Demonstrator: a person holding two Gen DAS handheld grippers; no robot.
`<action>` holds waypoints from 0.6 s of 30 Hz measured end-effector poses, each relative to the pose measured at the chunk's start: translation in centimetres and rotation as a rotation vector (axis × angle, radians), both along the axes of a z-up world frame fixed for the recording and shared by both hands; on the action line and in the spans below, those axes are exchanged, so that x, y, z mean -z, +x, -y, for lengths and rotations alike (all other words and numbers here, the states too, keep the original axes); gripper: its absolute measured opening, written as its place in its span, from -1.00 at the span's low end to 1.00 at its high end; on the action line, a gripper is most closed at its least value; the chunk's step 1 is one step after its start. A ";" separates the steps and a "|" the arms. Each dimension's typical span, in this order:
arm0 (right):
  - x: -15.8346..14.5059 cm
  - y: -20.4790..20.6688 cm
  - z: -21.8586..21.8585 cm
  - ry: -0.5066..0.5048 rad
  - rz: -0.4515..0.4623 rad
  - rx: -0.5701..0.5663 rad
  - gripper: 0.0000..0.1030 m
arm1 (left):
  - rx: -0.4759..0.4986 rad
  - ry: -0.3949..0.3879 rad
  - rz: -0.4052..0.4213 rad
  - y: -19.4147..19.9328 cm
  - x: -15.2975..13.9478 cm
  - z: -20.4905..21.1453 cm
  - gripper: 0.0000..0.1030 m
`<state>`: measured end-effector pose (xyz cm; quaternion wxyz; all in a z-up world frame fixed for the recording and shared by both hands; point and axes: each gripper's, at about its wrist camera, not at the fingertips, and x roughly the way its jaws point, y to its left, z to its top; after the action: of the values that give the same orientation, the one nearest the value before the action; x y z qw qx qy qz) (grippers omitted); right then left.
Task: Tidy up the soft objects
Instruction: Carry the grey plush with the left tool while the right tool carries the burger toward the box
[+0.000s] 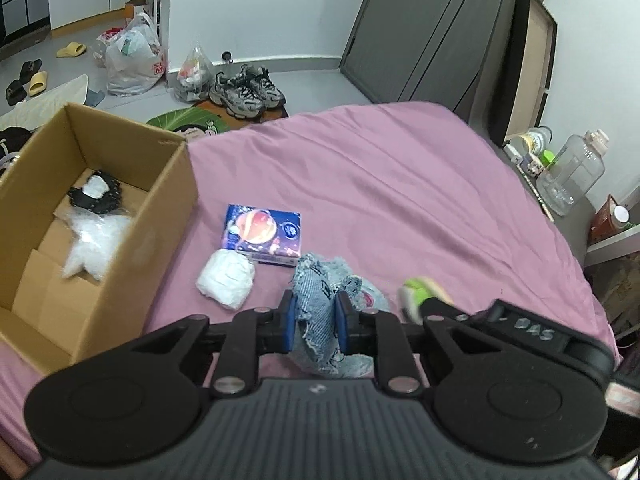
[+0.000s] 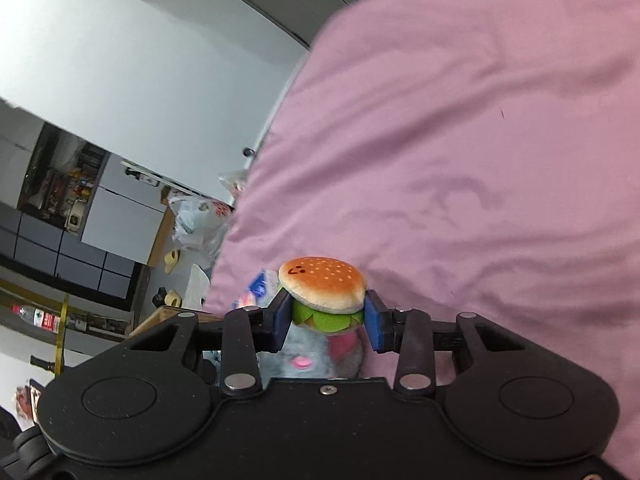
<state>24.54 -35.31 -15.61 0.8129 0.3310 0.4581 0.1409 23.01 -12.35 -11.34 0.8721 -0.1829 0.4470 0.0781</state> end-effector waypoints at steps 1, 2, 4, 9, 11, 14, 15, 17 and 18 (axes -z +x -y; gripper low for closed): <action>-0.5 -0.2 0.0 -0.005 0.014 0.000 -0.27 | -0.001 0.001 0.008 -0.3 -0.3 -0.3 -0.63; -1.0 -0.3 -0.2 -0.012 0.026 -0.002 -0.27 | -0.003 0.002 0.015 -0.6 -0.6 -0.7 -0.64; -1.5 -0.4 -0.7 -0.027 0.043 -0.010 -0.27 | -0.012 0.003 0.031 -1.1 -1.2 -1.6 -0.64; -3.1 -0.9 -3.0 -0.070 0.090 -0.053 -0.27 | -0.032 0.002 0.056 -2.0 -2.5 -3.5 -0.63; -3.7 -1.2 -4.0 -0.089 0.112 -0.073 -0.27 | -0.036 0.002 0.063 -2.4 -2.9 -4.4 -0.64; -4.2 -1.4 -5.5 -0.113 0.141 -0.105 -0.27 | -0.043 0.006 0.073 -3.0 -3.4 -5.6 -0.64; -4.3 -1.6 -6.0 -0.121 0.151 -0.114 -0.27 | -0.047 0.005 0.074 -3.2 -3.5 -6.0 -0.63; -4.8 -2.0 -7.0 -0.135 0.170 -0.133 -0.27 | -0.058 0.006 0.077 -3.6 -3.7 -7.0 -0.63; -5.0 -2.2 -7.5 -0.139 0.178 -0.144 -0.27 | -0.064 0.007 0.077 -3.7 -3.8 -7.5 -0.63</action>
<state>22.31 -27.86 -10.60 0.8592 0.2262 0.4152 0.1955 19.28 -4.86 -7.55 0.8864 -0.1968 0.4067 0.1006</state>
